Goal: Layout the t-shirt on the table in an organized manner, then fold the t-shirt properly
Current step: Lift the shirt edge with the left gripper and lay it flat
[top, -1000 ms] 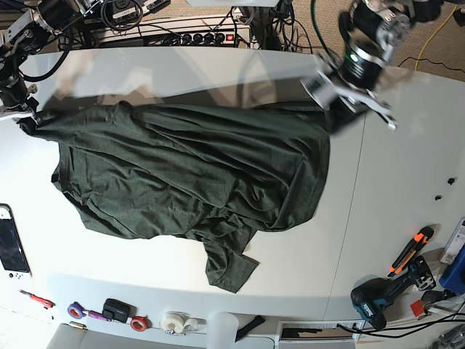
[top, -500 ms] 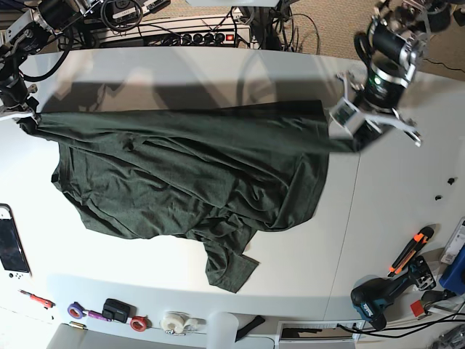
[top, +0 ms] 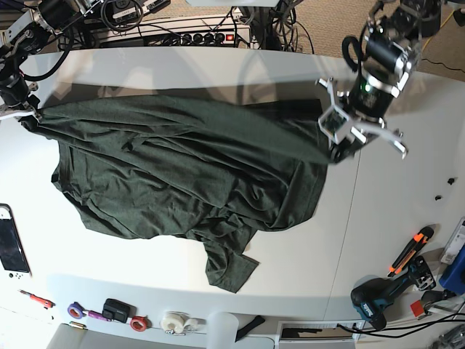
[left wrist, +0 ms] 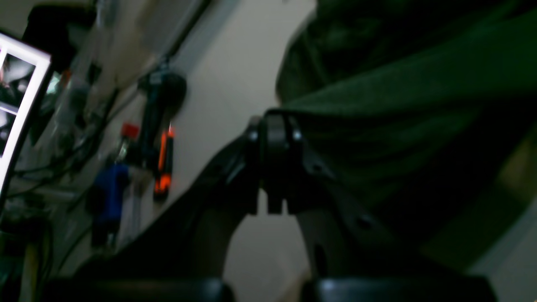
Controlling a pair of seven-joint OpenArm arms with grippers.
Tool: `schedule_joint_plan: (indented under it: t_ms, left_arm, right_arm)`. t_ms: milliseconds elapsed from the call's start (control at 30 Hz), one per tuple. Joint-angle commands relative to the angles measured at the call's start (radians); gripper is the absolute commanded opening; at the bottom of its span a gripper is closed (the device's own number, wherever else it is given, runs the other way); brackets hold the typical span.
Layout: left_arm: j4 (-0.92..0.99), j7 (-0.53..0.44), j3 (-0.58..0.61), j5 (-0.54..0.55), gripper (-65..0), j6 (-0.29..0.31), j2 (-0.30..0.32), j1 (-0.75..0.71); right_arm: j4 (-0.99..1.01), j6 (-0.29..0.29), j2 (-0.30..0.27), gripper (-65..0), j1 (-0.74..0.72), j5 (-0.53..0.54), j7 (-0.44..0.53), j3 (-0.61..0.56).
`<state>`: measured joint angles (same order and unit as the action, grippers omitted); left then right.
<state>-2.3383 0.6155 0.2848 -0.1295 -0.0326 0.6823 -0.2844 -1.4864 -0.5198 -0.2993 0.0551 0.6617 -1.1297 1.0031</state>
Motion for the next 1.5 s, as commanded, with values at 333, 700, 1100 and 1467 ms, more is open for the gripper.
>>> schedule_joint_plan:
  t_ms: [333,700,1100,1467]
  left_arm:
    - [-0.007,-0.086,-0.008,0.057,-65.0,-0.018,-0.068,0.253]
    - [0.291,-0.109,-0.008,0.108,-65.0,0.016,-0.187,0.463]
    - [0.299,0.093,-0.008,0.237,-65.0,0.204,-0.185,0.392]
    - [0.287,0.169,-0.008,0.238,-65.0,0.261,-0.17,0.284]
  right_arm:
    - [-0.017,-0.002,-0.025,-65.0,-0.005,-0.026,0.002,0.004]
    - [-0.017,0.023,-0.024,-65.0,-0.002,-0.035,-0.019,0.004]
    - [-0.017,0.024,-0.023,-65.0,-0.002,-0.053,-0.021,0.004]
    - [-0.017,0.023,0.055,-65.0,-0.002,-0.058,0.027,0.004]
